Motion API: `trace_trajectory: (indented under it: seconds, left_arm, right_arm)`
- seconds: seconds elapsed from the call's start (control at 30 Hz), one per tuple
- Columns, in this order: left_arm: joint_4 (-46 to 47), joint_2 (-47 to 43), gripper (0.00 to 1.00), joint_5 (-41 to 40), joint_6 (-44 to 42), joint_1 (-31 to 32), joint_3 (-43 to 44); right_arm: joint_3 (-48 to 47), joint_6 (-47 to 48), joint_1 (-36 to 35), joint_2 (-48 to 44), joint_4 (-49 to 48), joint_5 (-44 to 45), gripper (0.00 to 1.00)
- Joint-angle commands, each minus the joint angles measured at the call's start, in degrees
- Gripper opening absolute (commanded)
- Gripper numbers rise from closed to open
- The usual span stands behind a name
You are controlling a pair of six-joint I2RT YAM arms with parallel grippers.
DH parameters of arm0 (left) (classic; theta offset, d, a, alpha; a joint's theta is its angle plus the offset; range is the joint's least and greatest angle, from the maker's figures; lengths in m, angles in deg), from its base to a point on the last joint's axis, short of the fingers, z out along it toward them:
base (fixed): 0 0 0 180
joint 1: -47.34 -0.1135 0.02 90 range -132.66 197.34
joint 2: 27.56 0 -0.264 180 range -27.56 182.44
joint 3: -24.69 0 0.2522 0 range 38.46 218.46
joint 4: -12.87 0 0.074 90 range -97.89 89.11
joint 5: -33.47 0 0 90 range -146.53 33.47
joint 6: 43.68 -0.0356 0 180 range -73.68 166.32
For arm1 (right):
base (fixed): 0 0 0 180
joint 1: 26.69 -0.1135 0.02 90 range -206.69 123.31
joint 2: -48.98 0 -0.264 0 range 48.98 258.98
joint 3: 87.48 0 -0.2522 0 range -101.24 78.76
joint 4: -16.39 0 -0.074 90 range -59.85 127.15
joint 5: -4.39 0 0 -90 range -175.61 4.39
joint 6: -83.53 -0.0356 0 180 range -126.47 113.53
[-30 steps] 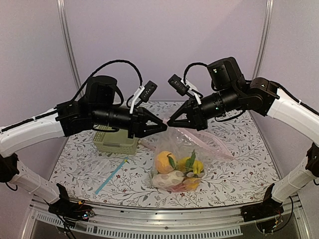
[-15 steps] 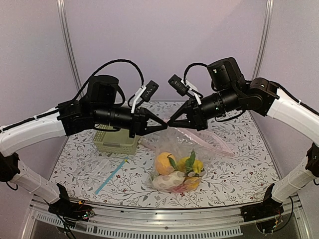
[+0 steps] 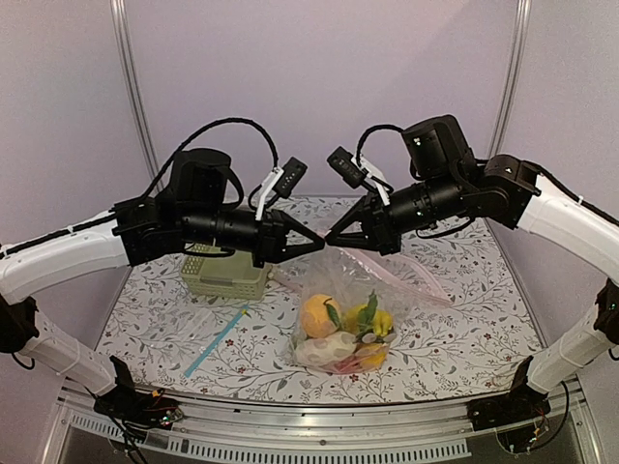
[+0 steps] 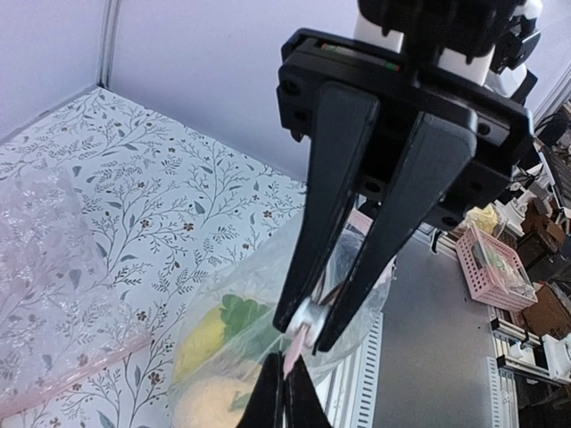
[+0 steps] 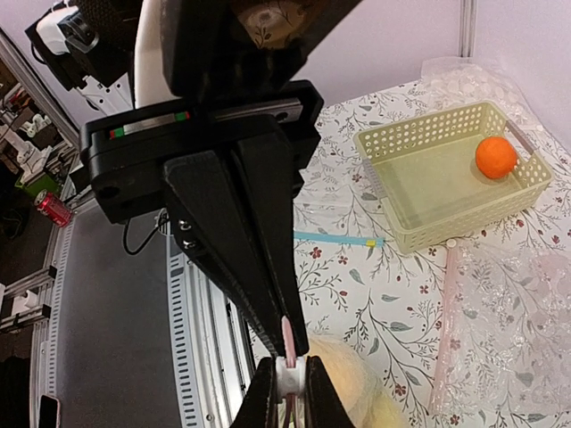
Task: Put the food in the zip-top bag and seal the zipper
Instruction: Zip the zipper on the zipper food storage bag.
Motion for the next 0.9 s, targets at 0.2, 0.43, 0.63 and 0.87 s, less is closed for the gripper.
trace_trajectory:
  seconds: [0.2, 0.43, 0.63, 0.87]
  left_arm:
    - [1.2, -2.7, 0.00, -3.4, 2.0, -3.1, -2.3]
    - [0.8, -3.5, 0.00, -4.1, 2.6, -4.2, -2.9]
    - [0.1, -3.9, 0.00, -5.5, 3.3, -5.2, -3.4]
    - [-0.4, -4.1, 0.00, -6.5, 4.5, -6.7, -4.2]
  right_arm:
    - [1.3, -0.5, -0.2, -3.3, 1.4, 1.0, 0.04]
    - [1.6, -0.5, -0.1, -3.7, 1.5, 1.5, 0.04]
    - [1.8, -0.5, 0.0, -3.9, 1.8, 2.1, 0.04]
    - [2.1, -0.5, 0.1, -4.3, 2.5, 2.7, 0.03]
